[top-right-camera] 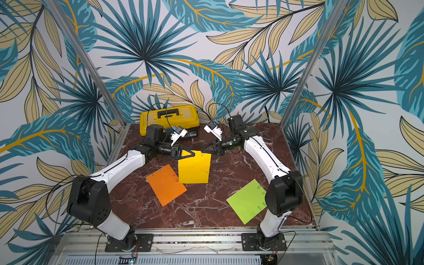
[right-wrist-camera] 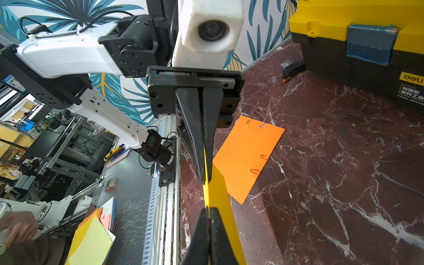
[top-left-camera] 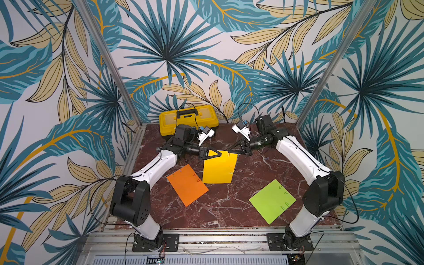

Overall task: Unclip the paperclips from the documents
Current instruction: Remove the paper clip from the document.

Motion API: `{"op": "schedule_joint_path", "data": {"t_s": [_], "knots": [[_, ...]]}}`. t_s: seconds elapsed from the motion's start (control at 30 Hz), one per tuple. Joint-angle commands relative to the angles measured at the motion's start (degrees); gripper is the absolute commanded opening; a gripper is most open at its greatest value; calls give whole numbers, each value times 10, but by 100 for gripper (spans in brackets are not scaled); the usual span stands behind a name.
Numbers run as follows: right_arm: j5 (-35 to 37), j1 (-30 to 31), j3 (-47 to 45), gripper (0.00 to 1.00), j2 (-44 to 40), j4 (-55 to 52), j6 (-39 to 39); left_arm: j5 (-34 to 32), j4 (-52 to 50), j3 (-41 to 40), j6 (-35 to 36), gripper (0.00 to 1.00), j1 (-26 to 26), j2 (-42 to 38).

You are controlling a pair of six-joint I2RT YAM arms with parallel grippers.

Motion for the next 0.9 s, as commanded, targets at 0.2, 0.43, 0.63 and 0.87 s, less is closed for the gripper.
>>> {"op": "schedule_joint_path", "data": {"t_s": [0.2, 0.43, 0.63, 0.87], "knots": [[-1, 4, 12, 2, 16, -3, 8, -10, 4, -16, 22, 0, -5, -15], [-2, 3, 16, 2, 19, -2, 12, -20, -5, -22, 36, 0, -6, -18], [1, 4, 18, 2, 21, -2, 14, -24, -10, -22, 43, 0, -7, -19], [6, 3, 18, 3, 21, -2, 16, -24, -10, -23, 44, 0, -6, -23]]}}
